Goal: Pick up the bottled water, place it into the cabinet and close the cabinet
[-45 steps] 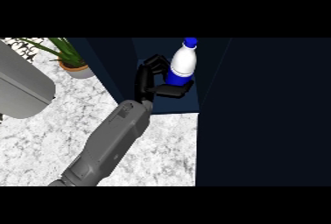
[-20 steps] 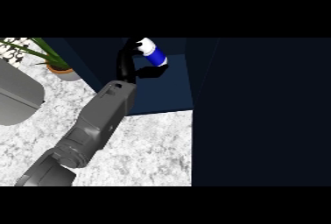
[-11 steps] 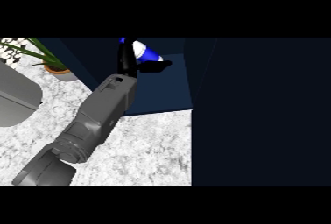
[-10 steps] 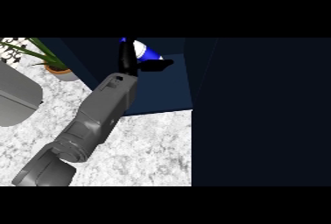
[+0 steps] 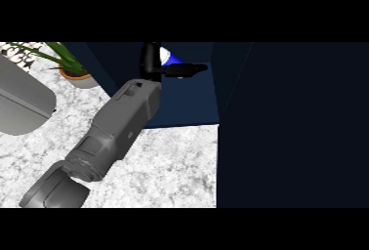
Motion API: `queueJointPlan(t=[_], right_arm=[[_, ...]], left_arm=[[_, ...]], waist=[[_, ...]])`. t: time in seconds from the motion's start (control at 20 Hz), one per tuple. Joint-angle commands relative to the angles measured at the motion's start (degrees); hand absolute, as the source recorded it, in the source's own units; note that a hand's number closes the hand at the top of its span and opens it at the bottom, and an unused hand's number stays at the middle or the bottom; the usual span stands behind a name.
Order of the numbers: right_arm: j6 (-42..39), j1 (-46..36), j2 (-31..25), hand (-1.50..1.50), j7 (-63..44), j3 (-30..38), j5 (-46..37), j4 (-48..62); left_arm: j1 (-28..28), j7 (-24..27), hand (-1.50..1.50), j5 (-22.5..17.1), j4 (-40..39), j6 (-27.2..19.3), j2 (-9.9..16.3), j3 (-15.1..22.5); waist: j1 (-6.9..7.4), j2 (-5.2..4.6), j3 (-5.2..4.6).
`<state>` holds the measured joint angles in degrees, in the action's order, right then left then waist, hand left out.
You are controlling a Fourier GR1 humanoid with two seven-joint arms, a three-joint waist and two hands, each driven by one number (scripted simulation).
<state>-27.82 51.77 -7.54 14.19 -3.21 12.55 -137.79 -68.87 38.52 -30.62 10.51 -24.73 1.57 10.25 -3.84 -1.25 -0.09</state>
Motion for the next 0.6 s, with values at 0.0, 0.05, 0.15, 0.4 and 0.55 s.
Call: queueJointPlan(t=[0.0, 0.05, 0.15, 0.4, 0.55], right_arm=[[1.0, 1.4, 0.5, -1.50, -3.1, 0.0, 3.9, -5.3], [-1.6, 5.6, -0.1, -1.50, -0.3, 0.7, 4.8, -5.9], [0.0, 7.3, 1.6, -1.50, -1.7, -1.8, 2.0, -7.8], [-0.1, 6.9, 0.6, -1.50, -1.9, 0.1, 4.3, -7.3], [3.1, 3.2, 2.0, -1.50, -5.4, -3.1, 1.3, -7.2]], left_arm=[[1.4, 1.9, -1.50, 0.1, 0.7, 3.7, -0.9, -0.7], [0.2, 0.9, -1.50, -0.1, 1.1, 2.1, -1.4, -1.1], [2.8, 1.3, -1.50, -0.3, 2.1, 3.4, -0.7, -0.9], [4.0, -1.2, -1.50, -0.7, 7.7, 1.3, -1.3, 0.5], [12.4, -1.2, -1.50, -4.3, 15.5, 2.8, -1.6, 6.5]], waist=[[1.37, 0.56, 0.04], [1.01, 0.91, 0.06], [1.62, 1.06, 0.04], [2.75, 1.52, 0.08], [2.53, 1.52, 0.05]])
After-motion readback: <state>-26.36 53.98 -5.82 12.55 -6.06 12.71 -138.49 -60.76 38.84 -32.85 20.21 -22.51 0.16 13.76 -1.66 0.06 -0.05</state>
